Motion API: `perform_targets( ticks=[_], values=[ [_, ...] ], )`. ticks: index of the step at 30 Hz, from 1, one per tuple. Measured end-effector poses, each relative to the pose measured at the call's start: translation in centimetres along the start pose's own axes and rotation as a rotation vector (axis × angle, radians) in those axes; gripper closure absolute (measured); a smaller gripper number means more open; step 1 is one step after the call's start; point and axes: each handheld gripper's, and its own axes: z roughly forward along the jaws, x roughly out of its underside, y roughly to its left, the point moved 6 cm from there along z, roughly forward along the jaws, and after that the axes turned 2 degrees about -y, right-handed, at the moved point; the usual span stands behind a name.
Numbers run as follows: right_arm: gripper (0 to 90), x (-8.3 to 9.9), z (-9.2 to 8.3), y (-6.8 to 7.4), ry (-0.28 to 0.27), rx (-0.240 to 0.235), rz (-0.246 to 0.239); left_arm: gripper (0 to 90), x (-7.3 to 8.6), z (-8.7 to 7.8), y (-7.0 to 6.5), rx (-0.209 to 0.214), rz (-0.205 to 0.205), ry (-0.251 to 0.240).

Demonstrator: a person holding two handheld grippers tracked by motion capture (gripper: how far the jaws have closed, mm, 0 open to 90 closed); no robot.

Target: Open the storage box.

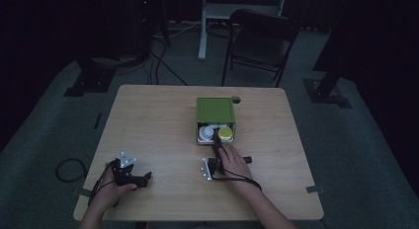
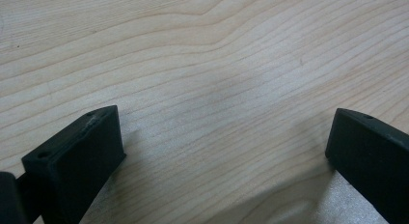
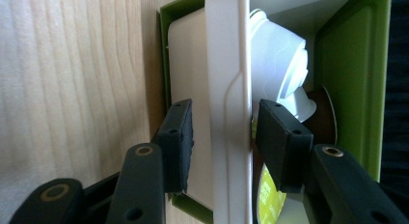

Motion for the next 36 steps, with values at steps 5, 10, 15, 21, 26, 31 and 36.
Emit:
perform_targets(
  ticks=[5,10,15,21,26,31,36],
  values=[
    [58.5,-0.1,0.4,-0.1,0.002,0.009,-0.004,0.0,0.0,0.0,0.0,0.001,0.000,0.000],
    [62.1,-0.1,0.7,-0.1,0.009,0.016,0.002,0.0,0.0,0.0,0.0,0.001,0.000,-0.001],
    [67.5,0.0,0.9,-0.1,0.024,0.019,-0.008,0.0,0.0,0.0,0.0,0.001,0.000,-0.001],
    [67.0,0.0,1.1,0.1,0.033,0.019,-0.022,0.0,0.0,0.0,0.0,0.001,0.000,-0.001],
    [68.3,0.0,1.0,-0.1,0.035,0.006,-0.008,0.0,0.0,0.0,0.0,0.001,0.000,-0.001],
    [70.5,-0.1,0.8,-0.2,0.034,-0.002,0.009,0.0,0.0,0.0,0.0,0.001,0.000,-0.001],
    [70.9,-0.1,0.8,-0.3,0.037,-0.010,-0.001,0.0,0.0,0.0,0.0,0.001,0.000,0.000]
  ],
)
